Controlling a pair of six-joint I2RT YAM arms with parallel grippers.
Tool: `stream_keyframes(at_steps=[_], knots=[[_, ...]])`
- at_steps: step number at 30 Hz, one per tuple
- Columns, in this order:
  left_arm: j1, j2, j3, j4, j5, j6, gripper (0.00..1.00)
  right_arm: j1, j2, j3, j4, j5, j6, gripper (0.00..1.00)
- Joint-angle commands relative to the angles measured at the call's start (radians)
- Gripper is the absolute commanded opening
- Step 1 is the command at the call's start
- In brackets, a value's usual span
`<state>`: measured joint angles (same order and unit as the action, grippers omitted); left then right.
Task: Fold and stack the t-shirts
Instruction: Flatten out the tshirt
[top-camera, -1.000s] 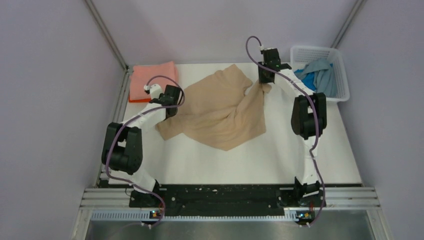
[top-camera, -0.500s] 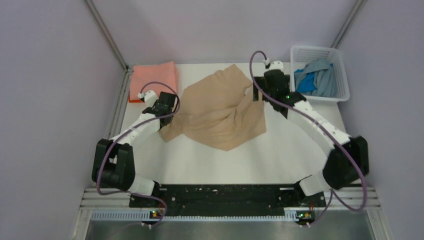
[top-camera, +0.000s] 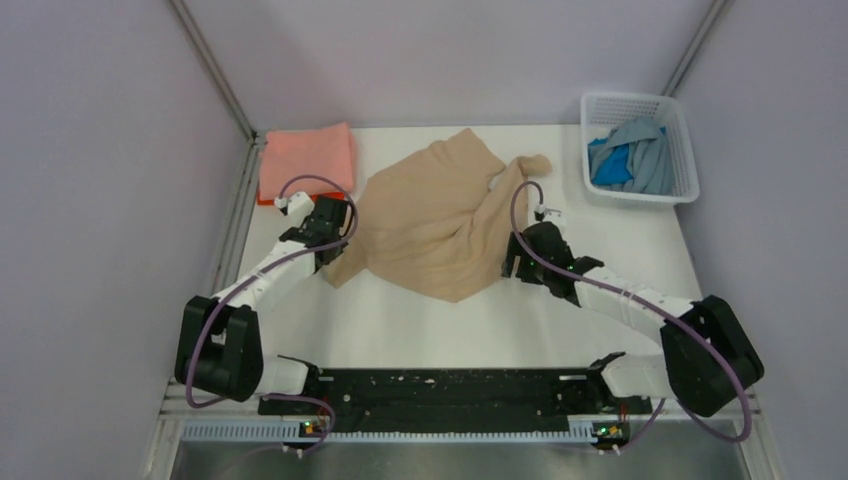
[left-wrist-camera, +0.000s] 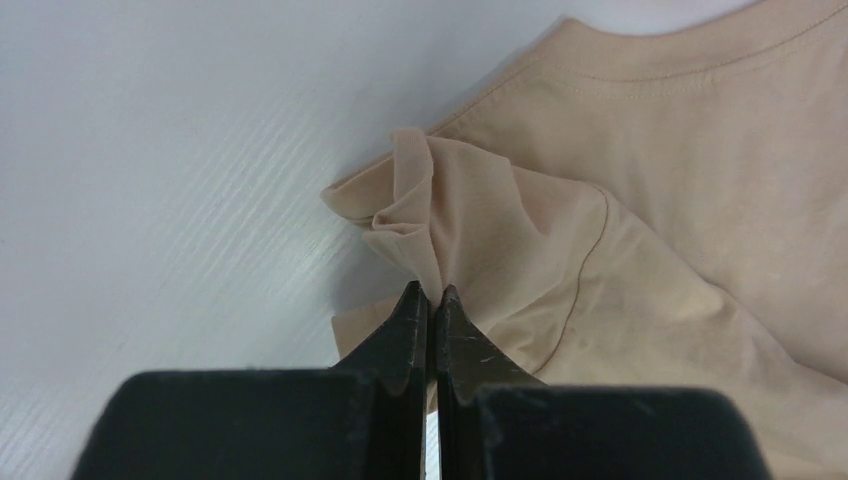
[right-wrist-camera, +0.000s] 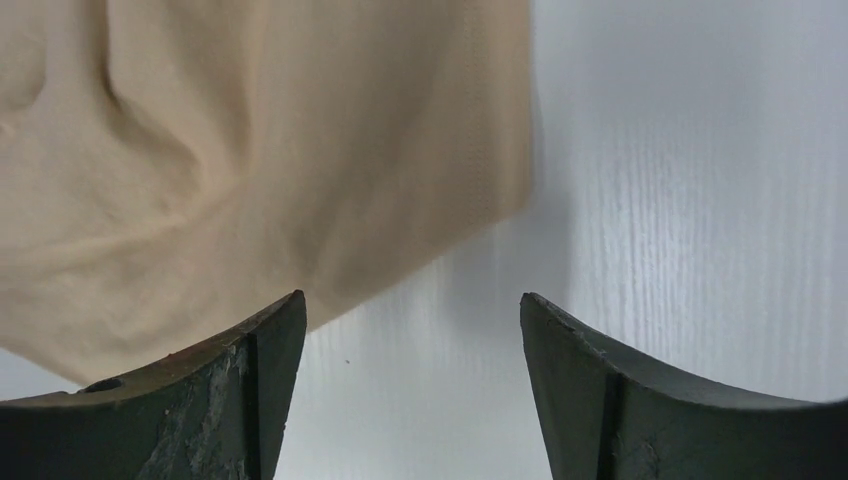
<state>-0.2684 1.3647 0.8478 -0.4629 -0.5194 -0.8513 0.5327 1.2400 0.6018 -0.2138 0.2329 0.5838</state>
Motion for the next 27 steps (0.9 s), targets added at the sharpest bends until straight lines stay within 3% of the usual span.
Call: stream_keyframes(at_steps=[1,4,8,9,11,12,20,27], knots=[[-0.005,-0.051,-0.022,0.036,0.010,-0.016,0.00,0.013,0.098,0.024,0.240,0.015,0.096,0.75],[-0.005,-0.063,-0.038,0.043,0.010,-0.015,0.00,0.012,0.182,0.046,0.268,0.023,0.114,0.68],[-0.005,-0.070,-0.052,0.043,-0.005,-0.021,0.00,0.013,0.261,0.061,0.269,0.005,0.135,0.49],[-0.005,-0.071,-0.054,0.043,-0.007,-0.021,0.00,0.015,0.264,0.060,0.272,0.001,0.134,0.41],[-0.005,-0.077,-0.061,0.044,-0.016,-0.023,0.00,0.018,0.256,0.066,0.278,-0.006,0.116,0.09],[-0.005,-0.079,-0.060,0.048,-0.020,-0.023,0.00,0.018,0.251,0.080,0.269,-0.013,0.095,0.00],[-0.005,-0.139,0.102,0.014,-0.042,0.014,0.00,0.018,0.155,0.391,-0.048,0.083,-0.077,0.00],[-0.005,-0.367,0.133,0.038,-0.039,0.062,0.00,0.018,-0.036,0.542,-0.319,0.127,-0.136,0.00]])
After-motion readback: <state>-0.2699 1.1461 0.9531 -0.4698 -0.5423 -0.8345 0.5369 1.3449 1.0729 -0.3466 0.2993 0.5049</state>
